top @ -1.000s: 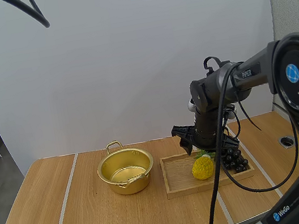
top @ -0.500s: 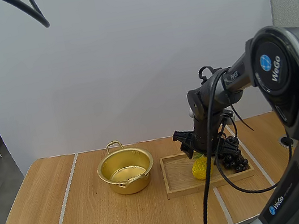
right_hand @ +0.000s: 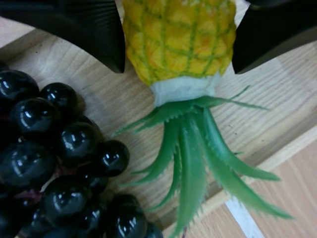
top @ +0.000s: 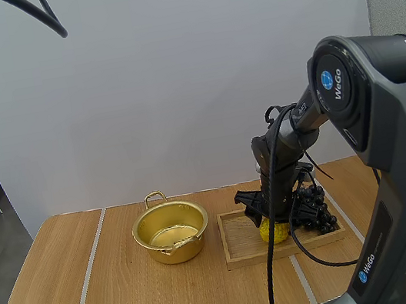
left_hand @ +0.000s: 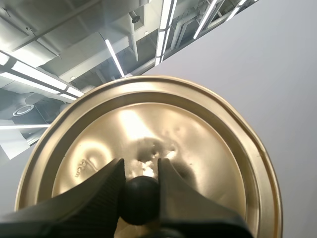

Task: Open the pot, put the pineapple inside, and close it

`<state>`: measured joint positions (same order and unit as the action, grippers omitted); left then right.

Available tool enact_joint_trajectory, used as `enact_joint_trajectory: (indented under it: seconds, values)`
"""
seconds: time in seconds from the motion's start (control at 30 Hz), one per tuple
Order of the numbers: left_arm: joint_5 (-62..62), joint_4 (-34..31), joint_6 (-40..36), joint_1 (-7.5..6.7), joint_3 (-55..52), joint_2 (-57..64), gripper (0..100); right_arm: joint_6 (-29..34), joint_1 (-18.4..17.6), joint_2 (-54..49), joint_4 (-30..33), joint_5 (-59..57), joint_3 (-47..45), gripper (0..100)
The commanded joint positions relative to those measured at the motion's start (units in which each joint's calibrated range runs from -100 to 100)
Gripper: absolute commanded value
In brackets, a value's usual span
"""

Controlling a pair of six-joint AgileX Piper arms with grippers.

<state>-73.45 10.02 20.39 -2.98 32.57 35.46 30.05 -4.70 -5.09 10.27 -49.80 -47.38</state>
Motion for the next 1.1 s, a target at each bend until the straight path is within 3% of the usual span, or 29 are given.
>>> enact_joint_trajectory:
  seconds: [0.0,0.13,0.33,0.73,1.07]
  values:
    - [2.20,-0.01,-0.60,-0.17,0.44,0.30,0,0.13,-0.12,0.93,0.80,0.19,0.29,100]
    - [2.20,-0.01,-0.60,-0.17,0.44,0.30,0,0.13,-0.12,0.93,0.94,0.02,0.29,99]
    - [2.20,-0.01,-0.60,-0.17,0.44,0.30,0,0.13,-0.12,0.93,0.94,0.02,0.29,0]
    - [2.20,-0.01,-0.60,-0.17,0.44,0.30,0,-1.86,-0.17,-5.38,0.73,1.62,1.23,0]
    - [2.20,-0.01,-0.60,-0.17,0.44,0.30,0,-17.59,-4.41,-18.05,0.73,-0.40,9.13,0]
